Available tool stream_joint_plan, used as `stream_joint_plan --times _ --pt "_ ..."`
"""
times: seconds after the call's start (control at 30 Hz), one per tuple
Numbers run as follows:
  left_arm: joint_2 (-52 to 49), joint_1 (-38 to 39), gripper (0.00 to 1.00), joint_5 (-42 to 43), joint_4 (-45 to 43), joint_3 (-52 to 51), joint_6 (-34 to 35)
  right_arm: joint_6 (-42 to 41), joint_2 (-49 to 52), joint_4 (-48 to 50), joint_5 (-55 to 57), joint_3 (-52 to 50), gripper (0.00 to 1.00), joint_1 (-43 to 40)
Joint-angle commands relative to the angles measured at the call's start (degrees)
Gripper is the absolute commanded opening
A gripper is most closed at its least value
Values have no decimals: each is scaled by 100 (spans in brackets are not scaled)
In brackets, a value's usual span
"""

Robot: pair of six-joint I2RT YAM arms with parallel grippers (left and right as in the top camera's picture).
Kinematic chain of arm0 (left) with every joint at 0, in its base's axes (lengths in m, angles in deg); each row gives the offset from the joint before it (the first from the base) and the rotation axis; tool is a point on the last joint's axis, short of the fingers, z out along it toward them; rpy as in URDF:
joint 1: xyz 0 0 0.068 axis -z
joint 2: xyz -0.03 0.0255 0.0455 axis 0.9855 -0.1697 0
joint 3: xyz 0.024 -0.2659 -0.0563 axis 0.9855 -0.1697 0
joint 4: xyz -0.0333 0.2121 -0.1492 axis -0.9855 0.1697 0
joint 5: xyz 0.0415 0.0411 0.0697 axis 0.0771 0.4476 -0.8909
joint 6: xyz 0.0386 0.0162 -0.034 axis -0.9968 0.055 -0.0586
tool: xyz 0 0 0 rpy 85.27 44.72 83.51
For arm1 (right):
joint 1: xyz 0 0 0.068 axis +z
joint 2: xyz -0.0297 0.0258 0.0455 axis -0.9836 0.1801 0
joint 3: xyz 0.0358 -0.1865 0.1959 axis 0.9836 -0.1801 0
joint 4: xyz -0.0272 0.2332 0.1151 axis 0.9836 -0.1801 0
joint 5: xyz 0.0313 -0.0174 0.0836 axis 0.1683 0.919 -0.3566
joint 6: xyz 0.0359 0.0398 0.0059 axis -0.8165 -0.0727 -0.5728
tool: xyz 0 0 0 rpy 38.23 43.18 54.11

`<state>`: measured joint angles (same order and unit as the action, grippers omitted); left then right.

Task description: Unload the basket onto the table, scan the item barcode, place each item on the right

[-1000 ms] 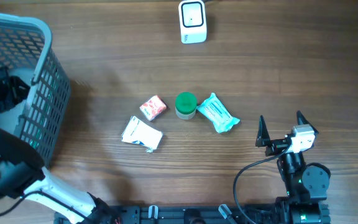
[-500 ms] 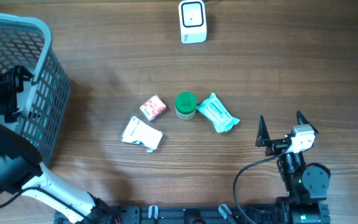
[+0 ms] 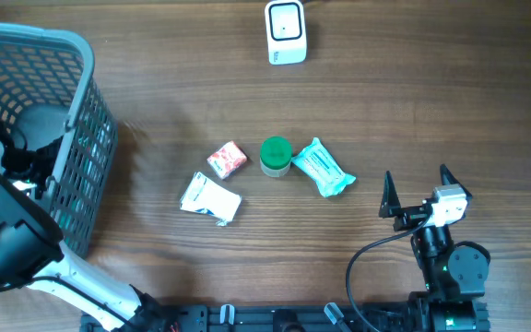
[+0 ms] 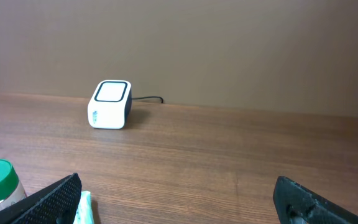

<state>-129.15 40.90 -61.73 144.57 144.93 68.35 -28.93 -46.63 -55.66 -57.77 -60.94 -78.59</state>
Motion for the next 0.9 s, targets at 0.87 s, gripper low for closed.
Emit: stream_joint_plan --times 0.87 --pt "756 496 100 -2675 726 1821 -61 107 -35 33 -85 -7 100 24"
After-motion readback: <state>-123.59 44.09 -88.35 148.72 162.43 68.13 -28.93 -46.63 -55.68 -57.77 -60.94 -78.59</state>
